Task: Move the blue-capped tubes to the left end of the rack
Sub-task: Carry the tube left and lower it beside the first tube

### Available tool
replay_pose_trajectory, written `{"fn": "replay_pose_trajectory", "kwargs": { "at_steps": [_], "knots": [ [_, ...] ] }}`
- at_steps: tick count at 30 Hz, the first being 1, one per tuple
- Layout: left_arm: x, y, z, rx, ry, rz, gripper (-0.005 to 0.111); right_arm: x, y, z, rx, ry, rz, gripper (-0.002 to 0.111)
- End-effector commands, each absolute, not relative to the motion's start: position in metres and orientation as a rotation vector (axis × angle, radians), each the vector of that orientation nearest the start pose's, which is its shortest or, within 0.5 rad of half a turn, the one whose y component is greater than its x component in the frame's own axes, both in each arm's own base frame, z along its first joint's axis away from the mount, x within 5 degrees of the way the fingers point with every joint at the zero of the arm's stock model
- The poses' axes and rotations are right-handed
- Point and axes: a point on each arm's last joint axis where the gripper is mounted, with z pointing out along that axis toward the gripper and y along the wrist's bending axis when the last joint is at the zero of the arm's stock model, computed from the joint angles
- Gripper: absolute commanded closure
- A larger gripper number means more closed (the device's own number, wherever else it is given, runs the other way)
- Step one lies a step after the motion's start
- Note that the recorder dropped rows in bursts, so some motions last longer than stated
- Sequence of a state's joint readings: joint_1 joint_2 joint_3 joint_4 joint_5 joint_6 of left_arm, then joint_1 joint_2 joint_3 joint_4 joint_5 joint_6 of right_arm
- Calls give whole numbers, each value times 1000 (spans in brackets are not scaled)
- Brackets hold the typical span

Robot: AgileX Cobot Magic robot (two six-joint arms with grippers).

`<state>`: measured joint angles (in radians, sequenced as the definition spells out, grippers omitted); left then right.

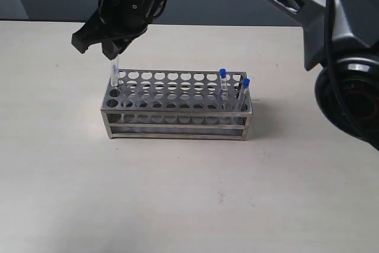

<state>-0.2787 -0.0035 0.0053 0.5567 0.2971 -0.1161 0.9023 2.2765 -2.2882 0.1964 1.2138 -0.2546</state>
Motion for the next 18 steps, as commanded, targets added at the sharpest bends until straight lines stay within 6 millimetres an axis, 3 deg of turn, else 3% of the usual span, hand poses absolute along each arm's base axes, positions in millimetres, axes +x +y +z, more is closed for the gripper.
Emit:
{"fn": "replay_pose_trajectory", "kwargs": {
  "at_steps": [1, 5, 18],
  "knots": [
    [56, -2, 191, 486, 1669, 230, 106, 302, 405, 268, -1485, 2322, 440, 108],
    [56, -2, 191, 486, 1669, 230, 106, 304, 408, 254, -1506, 2338, 429, 108],
    [56, -2, 191, 486, 1669, 230, 106, 306, 417, 235, -1519, 2332, 501, 108]
  ]
}}
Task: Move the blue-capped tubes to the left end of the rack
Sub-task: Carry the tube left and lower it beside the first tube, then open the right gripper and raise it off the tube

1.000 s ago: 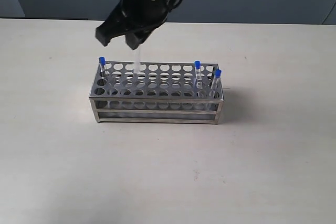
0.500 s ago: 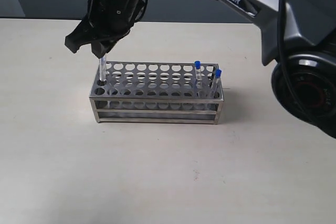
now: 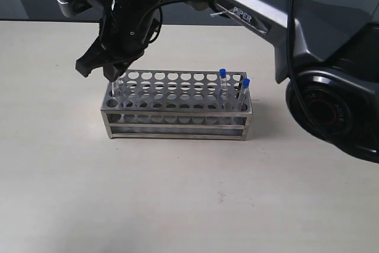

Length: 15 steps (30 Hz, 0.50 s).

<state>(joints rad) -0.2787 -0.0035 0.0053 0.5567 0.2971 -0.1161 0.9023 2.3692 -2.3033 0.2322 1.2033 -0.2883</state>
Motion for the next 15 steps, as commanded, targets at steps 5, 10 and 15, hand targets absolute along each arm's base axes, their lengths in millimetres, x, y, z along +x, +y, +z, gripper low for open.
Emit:
{"fn": "replay_pose_trajectory", "kwargs": {
  "at_steps": [5, 10, 15],
  "knots": [
    [56, -2, 191, 486, 1669, 230, 106, 308, 419, 225, -1523, 2346, 496, 108],
    [56, -2, 191, 486, 1669, 230, 106, 308, 421, 220, -1523, 2354, 500, 107],
    [56, -2, 191, 486, 1669, 230, 106, 309, 422, 213, -1528, 2367, 501, 90]
  ]
}}
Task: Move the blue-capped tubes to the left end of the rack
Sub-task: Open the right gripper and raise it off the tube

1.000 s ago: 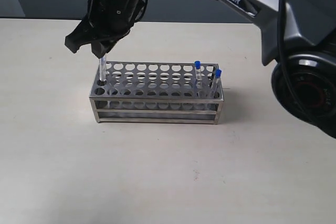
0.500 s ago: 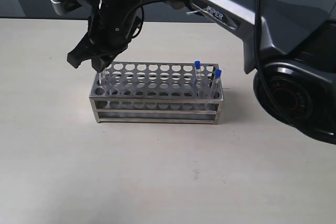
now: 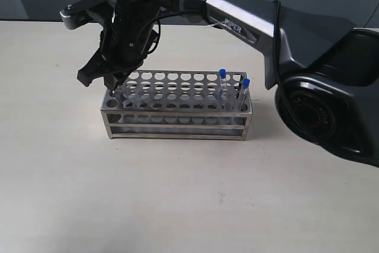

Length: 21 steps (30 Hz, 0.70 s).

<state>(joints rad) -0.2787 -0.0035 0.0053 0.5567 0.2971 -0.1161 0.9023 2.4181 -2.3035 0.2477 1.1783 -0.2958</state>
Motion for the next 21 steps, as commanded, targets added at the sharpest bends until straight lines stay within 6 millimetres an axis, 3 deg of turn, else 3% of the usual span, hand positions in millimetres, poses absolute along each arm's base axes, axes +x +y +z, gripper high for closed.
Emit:
{"fn": "replay_pose_trajectory", "kwargs": {
  "at_steps": [1, 6, 21],
  "knots": [
    [56, -2, 191, 486, 1669, 230, 106, 309, 422, 213, -1527, 2366, 501, 86],
    [56, -2, 191, 486, 1669, 230, 106, 308, 422, 222, -1505, 2352, 524, 68],
    [56, -2, 191, 489, 1664, 231, 106, 297, 407, 282, -1456, 2289, 550, 68]
  ]
}}
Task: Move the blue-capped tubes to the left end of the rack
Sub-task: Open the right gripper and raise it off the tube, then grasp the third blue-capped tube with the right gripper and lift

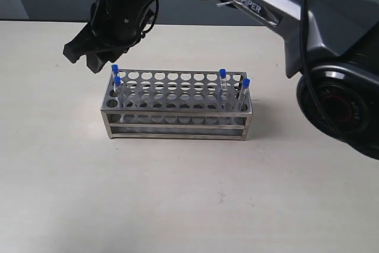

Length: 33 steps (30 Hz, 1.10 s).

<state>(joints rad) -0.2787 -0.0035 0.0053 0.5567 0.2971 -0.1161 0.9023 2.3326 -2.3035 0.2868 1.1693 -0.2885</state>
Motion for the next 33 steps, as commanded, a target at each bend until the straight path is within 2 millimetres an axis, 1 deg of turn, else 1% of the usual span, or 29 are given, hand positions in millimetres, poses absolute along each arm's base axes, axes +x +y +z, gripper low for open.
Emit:
{"fn": "replay_pose_trajectory", "kwargs": {
  "at_steps": [1, 4, 8, 9, 11, 14, 16, 19, 21, 26, 29, 33],
  "knots": [
    [56, -2, 191, 489, 1664, 231, 106, 297, 403, 287, -1443, 2293, 516, 68],
    [56, -2, 191, 489, 1664, 231, 106, 301, 393, 298, -1397, 2297, 383, 68],
    [56, -2, 191, 489, 1664, 231, 106, 310, 379, 312, -1296, 2285, 205, 68],
    [56, -2, 191, 489, 1664, 231, 106, 314, 374, 315, -1247, 2299, 167, 68],
    [56, -2, 191, 489, 1664, 231, 106, 320, 364, 317, -1195, 2326, 154, 68],
    [56, -2, 191, 489, 1664, 231, 106, 332, 345, 313, -1101, 2405, 143, 68],
    [56, -2, 191, 489, 1664, 231, 106, 336, 333, 307, -1077, 2457, 139, 68],
    [56, -2, 191, 489, 1664, 231, 106, 337, 315, 295, -1049, 2553, 157, 68],
    [56, -2, 191, 489, 1664, 231, 106, 333, 305, 287, -1044, 2606, 145, 68],
    [56, -2, 191, 489, 1664, 231, 106, 323, 295, 273, -1054, 2678, 111, 68],
    [56, -2, 191, 489, 1664, 231, 106, 323, 291, 267, -1031, 2697, 60, 68],
    [56, -2, 191, 489, 1664, 231, 106, 327, 286, 266, -1009, 2688, -28, 68]
  ]
}}
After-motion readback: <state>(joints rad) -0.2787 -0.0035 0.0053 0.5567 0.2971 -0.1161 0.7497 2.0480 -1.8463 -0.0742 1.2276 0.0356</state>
